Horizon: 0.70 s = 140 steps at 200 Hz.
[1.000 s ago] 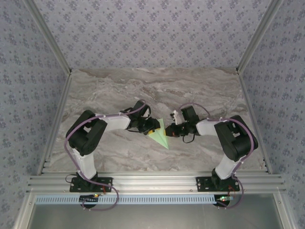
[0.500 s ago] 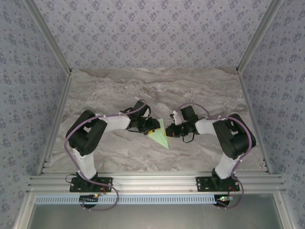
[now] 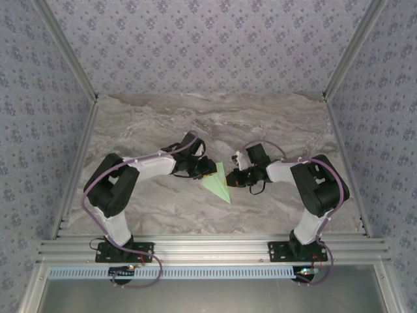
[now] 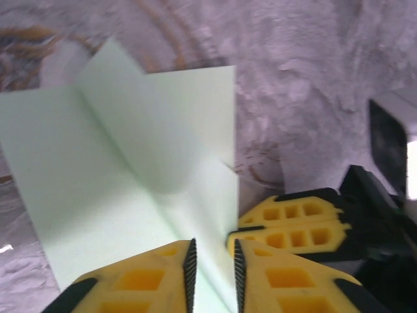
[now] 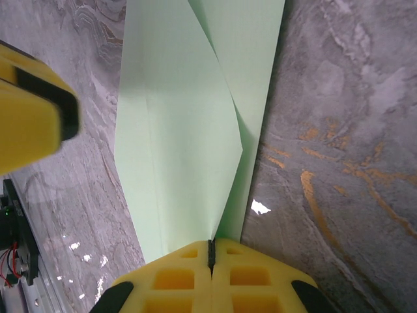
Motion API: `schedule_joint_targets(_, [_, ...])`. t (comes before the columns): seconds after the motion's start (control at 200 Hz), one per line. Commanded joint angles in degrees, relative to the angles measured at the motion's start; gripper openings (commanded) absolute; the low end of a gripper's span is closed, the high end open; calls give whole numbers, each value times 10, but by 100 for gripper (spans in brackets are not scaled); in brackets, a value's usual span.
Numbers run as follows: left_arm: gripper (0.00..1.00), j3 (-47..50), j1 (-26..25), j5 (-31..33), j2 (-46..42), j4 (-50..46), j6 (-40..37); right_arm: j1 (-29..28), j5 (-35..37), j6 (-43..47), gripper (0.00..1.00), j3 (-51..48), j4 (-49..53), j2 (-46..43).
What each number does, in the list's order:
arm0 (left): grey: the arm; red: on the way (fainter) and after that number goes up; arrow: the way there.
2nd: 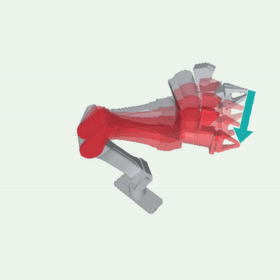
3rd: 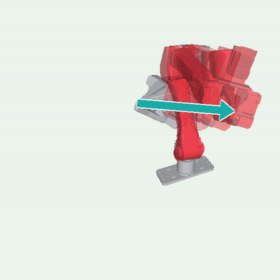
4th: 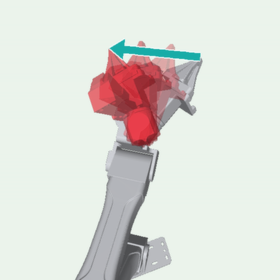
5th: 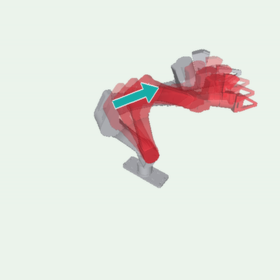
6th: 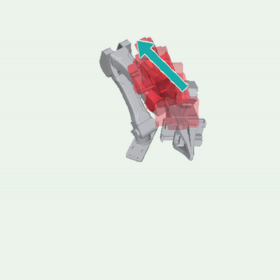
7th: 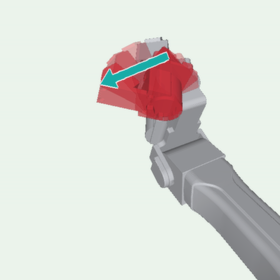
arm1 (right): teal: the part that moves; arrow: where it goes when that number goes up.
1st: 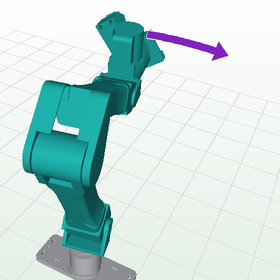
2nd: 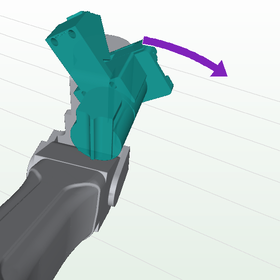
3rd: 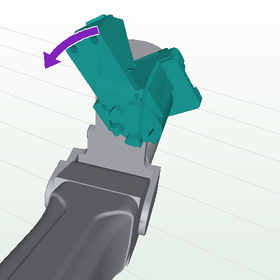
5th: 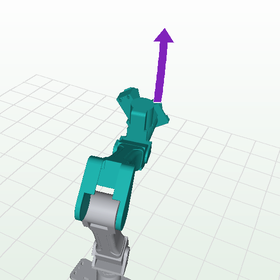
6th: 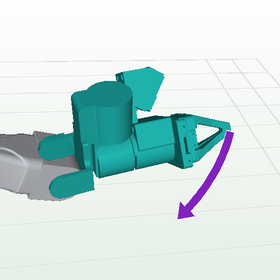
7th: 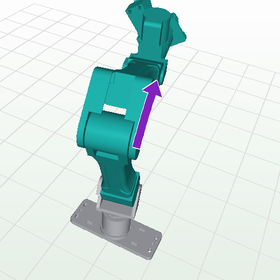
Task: Fold a paper plane with a square sheet of paper (fold left side to right side)
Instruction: Fourth fold the wing at the center of the table.
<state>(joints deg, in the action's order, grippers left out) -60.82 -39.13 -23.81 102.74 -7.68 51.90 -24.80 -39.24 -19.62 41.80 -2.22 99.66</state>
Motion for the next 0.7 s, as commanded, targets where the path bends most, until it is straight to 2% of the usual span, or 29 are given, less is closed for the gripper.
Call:
schedule_joint_targets(0.0, [19,-24,-3,-25,4,6,-8,-8,50,19,3,0,49,24])
schedule_joint_targets(0.34, [15,-70,-7,-60,76,31,-10,-12,59,24,2,5,59,24])
schedule_joint_targets(0.695, [15,-77,-8,-40,119,0,-32,-18,68,30,3,12,76,24])
